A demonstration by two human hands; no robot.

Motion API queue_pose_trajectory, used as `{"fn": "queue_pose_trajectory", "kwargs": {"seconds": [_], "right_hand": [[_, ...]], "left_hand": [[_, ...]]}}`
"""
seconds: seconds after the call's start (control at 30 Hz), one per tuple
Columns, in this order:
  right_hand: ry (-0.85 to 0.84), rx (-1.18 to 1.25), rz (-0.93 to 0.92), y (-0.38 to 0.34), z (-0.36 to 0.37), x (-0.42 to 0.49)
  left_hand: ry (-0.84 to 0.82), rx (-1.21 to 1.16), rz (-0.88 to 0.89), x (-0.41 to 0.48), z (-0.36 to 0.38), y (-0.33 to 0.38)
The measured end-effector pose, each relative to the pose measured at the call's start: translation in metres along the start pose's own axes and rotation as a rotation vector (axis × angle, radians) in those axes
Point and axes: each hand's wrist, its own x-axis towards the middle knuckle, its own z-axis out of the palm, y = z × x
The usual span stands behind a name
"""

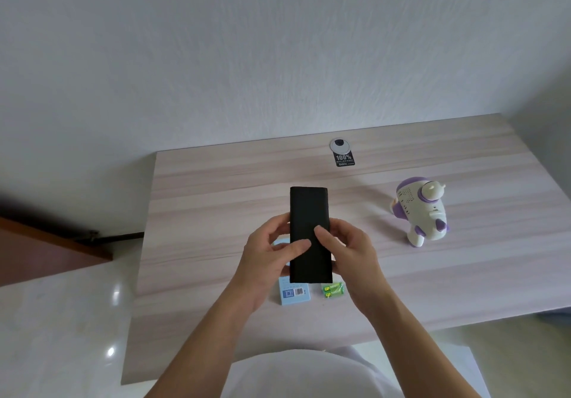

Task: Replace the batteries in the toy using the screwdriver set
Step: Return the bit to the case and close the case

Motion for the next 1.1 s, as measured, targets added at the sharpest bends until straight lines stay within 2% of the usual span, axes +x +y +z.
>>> {"fn": "queue_pose_trajectory", "kwargs": {"seconds": [0.1, 0.27, 0.37, 0.63, 0.83, 0.93, 1.1], "right_hand": [[-0.062, 0.018, -0.009, -0.001, -0.003, 0.000], [0.028, -0.092, -0.031, 0.004, 0.000, 0.001], [0.039, -0.080, -0.005, 0.004, 0.001, 0.003], [-0.072, -0.014, 0.044, 0.004, -0.003, 0.001], [0.033, -0.175, 0.044, 0.019, 0.007, 0.004], [0.071, -0.178, 0.056, 0.027, 0.013, 0.005], [-0.045, -0.182, 0.133, 0.048, 0.020, 0.009]], "left_hand": [[0.022, 0.022, 0.003, 0.002, -0.001, -0.003], [0.037, 0.047, 0.005, 0.005, -0.001, -0.007], [0.044, 0.068, -0.010, 0.005, -0.001, -0.008], [-0.007, 0.028, -0.041, 0.004, -0.003, -0.012], [0.064, 0.014, -0.073, 0.007, -0.004, -0.024], [0.090, -0.018, -0.111, 0.006, -0.007, -0.034], [0.139, -0.059, -0.200, 0.007, -0.022, -0.053]]}}
